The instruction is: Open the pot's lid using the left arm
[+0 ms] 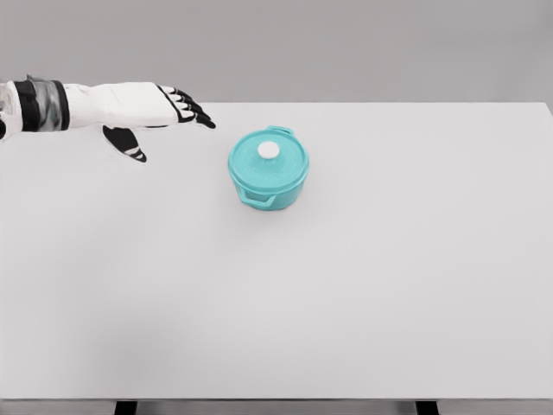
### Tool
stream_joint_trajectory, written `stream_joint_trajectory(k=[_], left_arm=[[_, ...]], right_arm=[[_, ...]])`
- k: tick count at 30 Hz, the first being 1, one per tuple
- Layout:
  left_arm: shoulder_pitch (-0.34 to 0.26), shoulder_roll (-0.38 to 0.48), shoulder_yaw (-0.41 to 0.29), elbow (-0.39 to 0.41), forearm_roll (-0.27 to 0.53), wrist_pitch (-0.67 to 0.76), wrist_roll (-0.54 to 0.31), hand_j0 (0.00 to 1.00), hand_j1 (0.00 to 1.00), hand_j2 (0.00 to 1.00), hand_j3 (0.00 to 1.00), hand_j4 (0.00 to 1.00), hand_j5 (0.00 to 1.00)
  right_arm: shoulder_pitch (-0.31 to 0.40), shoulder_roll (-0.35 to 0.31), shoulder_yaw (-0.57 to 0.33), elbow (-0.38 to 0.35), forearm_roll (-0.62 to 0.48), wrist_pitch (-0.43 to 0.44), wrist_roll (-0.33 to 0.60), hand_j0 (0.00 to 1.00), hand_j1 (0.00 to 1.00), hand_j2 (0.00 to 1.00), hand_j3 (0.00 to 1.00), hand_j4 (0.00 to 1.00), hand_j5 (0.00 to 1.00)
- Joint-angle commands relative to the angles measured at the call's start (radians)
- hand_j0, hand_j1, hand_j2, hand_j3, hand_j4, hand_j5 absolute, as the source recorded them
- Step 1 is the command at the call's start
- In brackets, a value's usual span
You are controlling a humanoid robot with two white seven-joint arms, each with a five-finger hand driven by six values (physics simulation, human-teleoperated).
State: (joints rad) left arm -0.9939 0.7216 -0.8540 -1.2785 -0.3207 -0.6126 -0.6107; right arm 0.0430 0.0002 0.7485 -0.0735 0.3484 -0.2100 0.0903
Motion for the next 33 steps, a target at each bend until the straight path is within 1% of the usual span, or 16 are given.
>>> stream_joint_trajectory(k=[1,3,5,7,9,11,13,15,16,19,21,22,24,28,30,33], left_arm=[[-0.014,-0.045,-0.071,0.008,0.011,0.002,0.0,1.0,1.0,1.0,1.0,1.0,1.0],[-0.06,-0.073,-0.076,0.016,0.008,0.002,0.0,1.0,1.0,1.0,1.0,1.0,1.0],[-0.075,-0.079,-0.076,0.011,0.008,0.002,0.0,1.0,1.0,1.0,1.0,1.0,1.0],[-0.1,-0.129,-0.077,0.027,0.002,0.002,0.0,1.0,1.0,1.0,1.0,1.0,1.0],[-0.114,-0.203,-0.086,0.111,-0.017,0.002,0.0,1.0,1.0,1.0,1.0,1.0,1.0],[-0.135,-0.226,-0.106,0.119,-0.034,0.002,0.0,1.0,1.0,1.0,1.0,1.0,1.0],[-0.138,-0.24,-0.105,0.12,-0.037,0.002,0.0,1.0,1.0,1.0,1.0,1.0,1.0],[-0.135,-0.248,-0.106,0.126,-0.08,0.002,0.0,1.0,1.0,1.0,1.0,1.0,1.0],[-0.13,-0.277,-0.108,0.143,-0.081,0.002,0.002,1.0,1.0,1.0,1.0,1.0,1.0],[-0.135,-0.289,-0.109,0.166,-0.083,0.002,0.002,1.0,1.0,1.0,1.0,1.0,1.0],[-0.14,-0.318,-0.111,0.2,-0.09,0.002,0.0,1.0,1.0,1.0,1.0,1.0,1.0],[-0.143,-0.347,-0.111,0.252,-0.126,0.002,0.0,1.0,1.0,1.0,1.0,1.0,1.0],[-0.143,-0.358,-0.111,0.278,-0.139,0.002,0.002,1.0,1.0,1.0,1.0,1.0,1.0],[-0.143,-0.383,-0.126,0.278,-0.144,0.002,0.002,1.0,1.0,1.0,1.0,1.0,1.0],[-0.141,-0.407,-0.126,0.281,-0.172,0.002,0.002,0.98,0.98,0.98,0.98,0.98,0.98],[-0.143,-0.456,-0.125,0.361,-0.201,0.002,0.002,0.95,0.95,0.95,0.95,0.95,0.95]], right_arm=[[0.0,0.0,0.0,0.0,0.0,0.0,0.0,1.0,1.0,1.0,1.0,1.0,1.0],[0.0,0.0,0.0,0.0,0.0,0.0,0.0,1.0,1.0,1.0,1.0,1.0,1.0],[0.0,0.0,0.0,0.0,0.0,0.0,0.0,1.0,1.0,1.0,1.0,1.0,1.0],[0.0,0.0,0.0,0.0,0.0,0.0,0.0,1.0,1.0,1.0,1.0,1.0,1.0],[0.0,0.0,0.0,0.0,0.0,0.0,0.0,1.0,1.0,1.0,1.0,1.0,1.0],[0.0,0.0,0.0,0.0,0.0,0.0,0.0,1.0,1.0,1.0,1.0,1.0,1.0],[0.0,0.0,0.0,0.0,0.0,0.0,0.0,1.0,1.0,1.0,1.0,1.0,1.0],[0.0,0.0,0.0,0.0,0.0,0.0,0.0,1.0,1.0,1.0,1.0,1.0,1.0],[0.0,0.0,0.0,0.0,0.0,0.0,0.0,1.0,1.0,1.0,1.0,1.0,1.0],[0.0,0.0,0.0,0.0,0.0,0.0,0.0,1.0,1.0,1.0,1.0,1.0,1.0],[0.0,0.0,0.0,0.0,0.0,0.0,0.0,1.0,1.0,1.0,1.0,1.0,1.0],[0.0,0.0,0.0,0.0,0.0,0.0,0.0,1.0,1.0,1.0,1.0,1.0,1.0],[0.0,0.0,0.0,0.0,0.0,0.0,0.0,1.0,1.0,1.0,1.0,1.0,1.0],[0.0,0.0,0.0,0.0,0.0,0.0,0.0,1.0,1.0,1.0,1.0,1.0,1.0],[0.0,0.0,0.0,0.0,0.0,0.0,0.0,1.0,1.0,1.0,1.0,1.0,1.0],[0.0,0.0,0.0,0.0,0.0,0.0,0.0,1.0,1.0,1.0,1.0,1.0,1.0]])
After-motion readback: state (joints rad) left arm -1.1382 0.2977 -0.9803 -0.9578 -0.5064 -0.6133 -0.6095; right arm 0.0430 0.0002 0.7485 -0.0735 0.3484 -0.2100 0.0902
